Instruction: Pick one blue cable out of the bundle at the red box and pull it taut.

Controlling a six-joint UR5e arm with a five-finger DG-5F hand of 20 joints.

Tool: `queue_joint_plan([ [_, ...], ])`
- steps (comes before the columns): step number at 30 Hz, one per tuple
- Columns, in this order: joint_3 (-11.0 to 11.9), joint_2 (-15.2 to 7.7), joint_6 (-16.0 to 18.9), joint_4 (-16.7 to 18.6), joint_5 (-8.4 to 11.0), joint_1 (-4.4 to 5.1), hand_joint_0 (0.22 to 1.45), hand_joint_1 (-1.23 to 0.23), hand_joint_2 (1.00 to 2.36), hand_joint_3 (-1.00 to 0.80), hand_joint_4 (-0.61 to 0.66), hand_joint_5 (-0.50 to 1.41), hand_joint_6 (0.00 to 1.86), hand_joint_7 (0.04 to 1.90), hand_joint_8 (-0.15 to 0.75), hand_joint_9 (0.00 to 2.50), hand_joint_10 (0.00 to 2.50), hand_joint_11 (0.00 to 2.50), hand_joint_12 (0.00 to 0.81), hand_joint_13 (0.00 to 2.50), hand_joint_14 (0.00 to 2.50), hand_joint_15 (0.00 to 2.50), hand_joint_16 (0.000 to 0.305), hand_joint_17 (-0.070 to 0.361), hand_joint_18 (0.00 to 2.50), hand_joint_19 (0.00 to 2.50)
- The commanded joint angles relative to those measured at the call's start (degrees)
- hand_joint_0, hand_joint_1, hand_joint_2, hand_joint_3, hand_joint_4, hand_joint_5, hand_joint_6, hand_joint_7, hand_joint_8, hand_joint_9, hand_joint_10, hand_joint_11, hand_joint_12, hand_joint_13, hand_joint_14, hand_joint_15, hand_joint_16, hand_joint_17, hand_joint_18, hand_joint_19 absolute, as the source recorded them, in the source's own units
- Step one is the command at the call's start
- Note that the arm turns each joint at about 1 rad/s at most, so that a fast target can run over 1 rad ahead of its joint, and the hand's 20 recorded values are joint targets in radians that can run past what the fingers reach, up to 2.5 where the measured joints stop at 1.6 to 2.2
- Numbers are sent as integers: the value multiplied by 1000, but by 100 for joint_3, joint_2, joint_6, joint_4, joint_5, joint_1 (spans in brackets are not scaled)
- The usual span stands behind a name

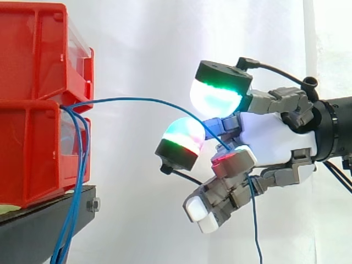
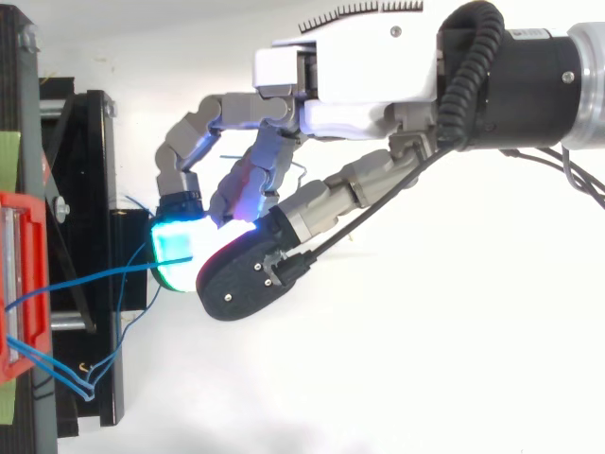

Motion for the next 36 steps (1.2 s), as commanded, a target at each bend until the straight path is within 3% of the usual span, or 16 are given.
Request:
queue_joint_plan([
  [1,-1,-1,0,-17,-4,-1,562,-726,1012,-297,79,-118,848,936,385,1191,12,1111,409,736,12,404,56,126,527,392],
  [12,-1,-1,0,-35,4,-1,542,-656,1006,-396,112,-104,857,954,395,1232,10,1101,413,743,13,398,57,128,547,387],
  [16,-1,8,0,-35,13,-10,569,-633,1011,-347,94,-100,862,987,391,1247,10,1137,408,746,12,395,55,125,549,392],
  [22,-1,8,0,-26,22,-10,577,-705,1012,-230,107,-90,902,982,428,1285,5,1195,441,794,11,397,61,138,635,352],
  [29,8,8,9,-26,22,-10,632,-877,1018,-111,92,-97,914,1082,404,1248,6,1246,419,801,14,413,57,128,649,337],
  [32,8,8,9,-26,22,-10,609,-851,1017,-179,124,-104,926,970,400,1236,8,1243,419,786,12,412,57,129,642,351],
  [36,8,8,9,-26,22,-10,520,-711,1008,-382,120,-107,905,965,403,1233,6,1211,426,745,12,408,58,132,579,386],
])
